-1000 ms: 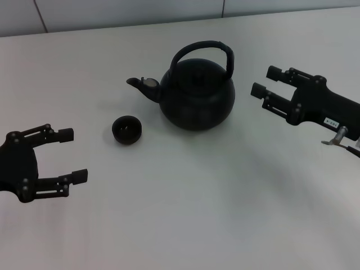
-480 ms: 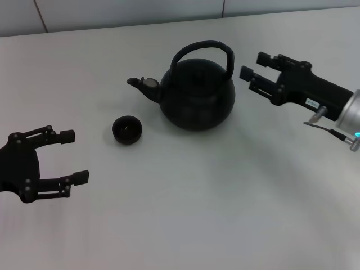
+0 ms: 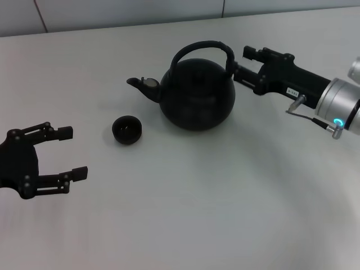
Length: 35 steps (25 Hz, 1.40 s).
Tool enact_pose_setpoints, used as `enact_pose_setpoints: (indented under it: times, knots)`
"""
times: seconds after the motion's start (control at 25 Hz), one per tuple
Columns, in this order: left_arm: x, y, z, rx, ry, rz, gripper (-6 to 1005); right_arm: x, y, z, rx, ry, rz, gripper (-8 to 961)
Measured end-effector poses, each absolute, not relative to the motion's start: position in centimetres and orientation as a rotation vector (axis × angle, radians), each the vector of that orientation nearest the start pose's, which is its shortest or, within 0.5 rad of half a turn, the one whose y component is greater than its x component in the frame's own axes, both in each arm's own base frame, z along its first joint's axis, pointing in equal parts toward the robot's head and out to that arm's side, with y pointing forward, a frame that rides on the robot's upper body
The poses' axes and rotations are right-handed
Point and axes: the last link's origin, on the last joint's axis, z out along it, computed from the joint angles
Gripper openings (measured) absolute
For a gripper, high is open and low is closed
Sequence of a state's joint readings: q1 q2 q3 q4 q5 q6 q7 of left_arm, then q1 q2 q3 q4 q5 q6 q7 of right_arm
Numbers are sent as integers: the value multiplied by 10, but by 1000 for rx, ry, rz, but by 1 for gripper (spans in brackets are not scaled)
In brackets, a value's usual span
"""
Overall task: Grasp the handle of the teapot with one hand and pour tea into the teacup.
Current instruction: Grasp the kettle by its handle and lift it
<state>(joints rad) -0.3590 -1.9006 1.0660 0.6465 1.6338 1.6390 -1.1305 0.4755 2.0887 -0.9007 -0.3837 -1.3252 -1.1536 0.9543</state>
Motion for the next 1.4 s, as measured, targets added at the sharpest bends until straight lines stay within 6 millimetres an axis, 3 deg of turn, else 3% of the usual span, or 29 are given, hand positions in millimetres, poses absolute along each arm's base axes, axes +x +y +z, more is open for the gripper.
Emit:
enact_pose_setpoints:
  times: [0.24, 1.4]
  knots:
    - [-293, 292, 37, -2804, -273, -682, 862, 291, 363, -16, -2114, 673, 828, 569]
    - [-295, 293, 39, -2803, -242, -640, 863, 281, 378, -33, -2146, 709, 765, 566]
